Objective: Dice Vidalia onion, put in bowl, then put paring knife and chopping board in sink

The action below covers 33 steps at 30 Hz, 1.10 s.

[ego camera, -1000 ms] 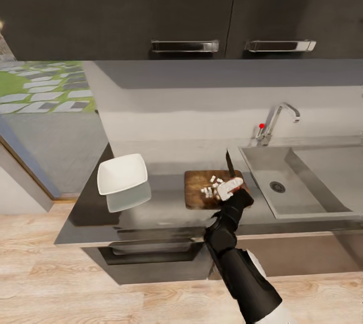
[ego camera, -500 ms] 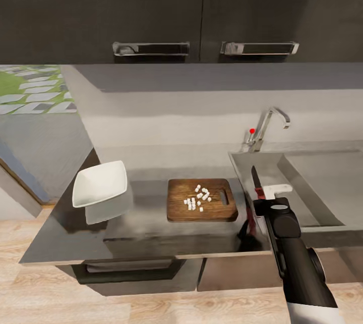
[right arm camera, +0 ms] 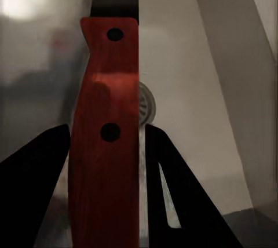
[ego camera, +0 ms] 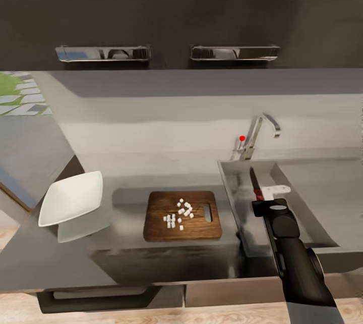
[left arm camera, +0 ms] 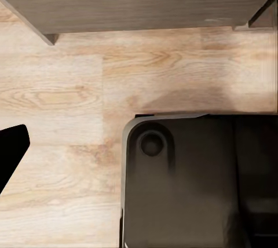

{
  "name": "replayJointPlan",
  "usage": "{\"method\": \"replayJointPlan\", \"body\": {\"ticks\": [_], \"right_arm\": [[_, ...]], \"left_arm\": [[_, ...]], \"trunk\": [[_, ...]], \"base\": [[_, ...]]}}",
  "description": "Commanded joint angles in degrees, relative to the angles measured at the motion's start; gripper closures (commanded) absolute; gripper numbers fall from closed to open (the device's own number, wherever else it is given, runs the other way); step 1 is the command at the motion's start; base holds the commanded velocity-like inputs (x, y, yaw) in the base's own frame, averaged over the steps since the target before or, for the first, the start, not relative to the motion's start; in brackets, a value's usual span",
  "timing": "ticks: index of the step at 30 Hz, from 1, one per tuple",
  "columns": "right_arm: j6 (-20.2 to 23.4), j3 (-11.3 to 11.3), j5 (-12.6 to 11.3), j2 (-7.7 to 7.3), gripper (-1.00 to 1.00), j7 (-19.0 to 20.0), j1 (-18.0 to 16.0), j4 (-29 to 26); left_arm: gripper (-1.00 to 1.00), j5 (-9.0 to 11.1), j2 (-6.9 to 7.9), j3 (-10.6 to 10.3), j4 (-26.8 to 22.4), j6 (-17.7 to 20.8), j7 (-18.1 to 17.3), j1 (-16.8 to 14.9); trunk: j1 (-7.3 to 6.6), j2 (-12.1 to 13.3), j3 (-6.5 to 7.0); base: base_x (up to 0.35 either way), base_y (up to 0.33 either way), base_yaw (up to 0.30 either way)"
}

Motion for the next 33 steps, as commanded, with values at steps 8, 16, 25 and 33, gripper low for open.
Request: {"method": "replayJointPlan", "body": {"ticks": [8, 16, 25, 33], "right_arm": [[-0.2, -0.2, 0.3, 0.03, 1.00, 6.6, 0.0, 7.9], [-5.9, -0.4, 0.3, 0.22, 1.00, 7.0, 0.0, 18.1], [-10.1, -0.7, 0.3, 0.26, -1.00, 7.1, 0.0, 22.4], [-9.4, -4.5, 0.4, 0.12, -1.00, 10.0, 0.0, 12.0]], "left_arm": [[-1.00, 0.2, 0.07, -0.5, -0.2, -0.1, 0.5, 0.0], [-1.00, 0.2, 0.07, -0.5, -0.2, -0.1, 0.6, 0.0], [-1.00, 0.2, 0.07, -0.5, -0.2, -0.1, 0.5, 0.0], [-1.00, 0.2, 0.07, -0.5, -0.2, -0.1, 0.5, 0.0]], "trunk": [[0.04, -0.1, -0.10], [0.04, -0.1, -0.10], [0.04, -0.1, -0.10], [0.04, -0.1, -0.10]], "base": [[0.005, -0.294, 0.000], [0.002, -0.030, 0.000], [0.069, 0.000, 0.000], [0.000, 0.000, 0.000]]}}
